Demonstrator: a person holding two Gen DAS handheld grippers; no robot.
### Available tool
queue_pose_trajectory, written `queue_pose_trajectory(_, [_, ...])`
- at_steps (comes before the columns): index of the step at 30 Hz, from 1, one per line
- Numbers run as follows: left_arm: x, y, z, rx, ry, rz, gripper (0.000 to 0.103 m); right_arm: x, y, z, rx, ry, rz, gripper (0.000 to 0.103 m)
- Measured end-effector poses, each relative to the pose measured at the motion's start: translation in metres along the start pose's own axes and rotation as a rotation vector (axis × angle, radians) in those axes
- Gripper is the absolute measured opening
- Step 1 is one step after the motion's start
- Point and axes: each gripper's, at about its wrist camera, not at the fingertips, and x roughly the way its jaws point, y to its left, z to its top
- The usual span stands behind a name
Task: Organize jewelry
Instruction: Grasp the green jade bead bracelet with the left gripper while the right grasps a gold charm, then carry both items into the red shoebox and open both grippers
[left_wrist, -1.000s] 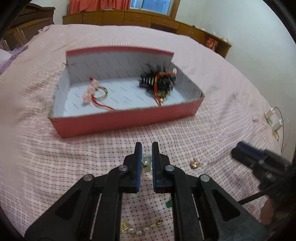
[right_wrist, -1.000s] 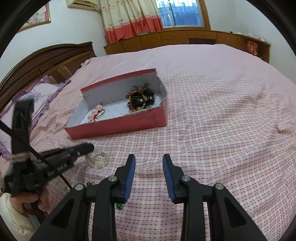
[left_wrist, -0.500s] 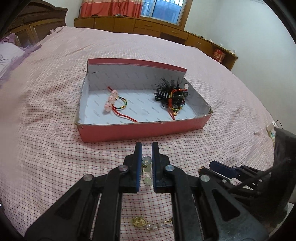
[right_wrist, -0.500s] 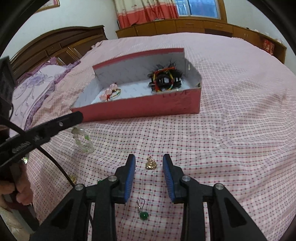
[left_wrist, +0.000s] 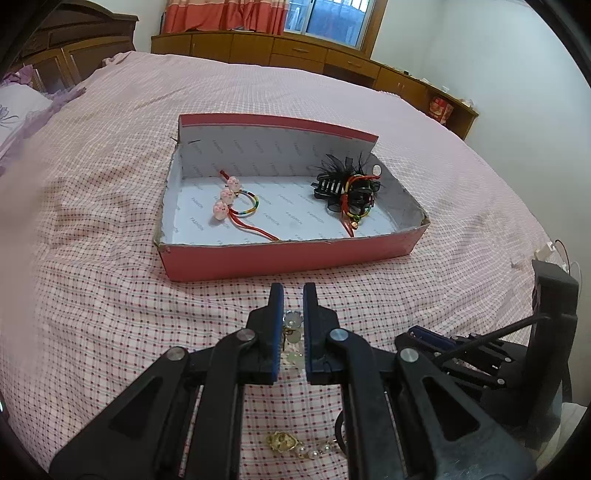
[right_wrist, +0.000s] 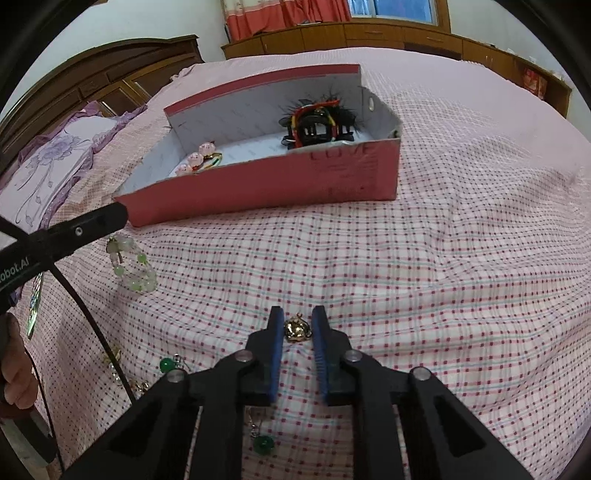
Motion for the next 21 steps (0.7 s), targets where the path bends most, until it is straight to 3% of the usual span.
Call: queue_pose_trajectory(21, [-0.035,-0.013,0.028,0.066,-0.11,0.019,0.001,-0.071,-0.01,0.023,-0.001,-0.187,0.032,0.017])
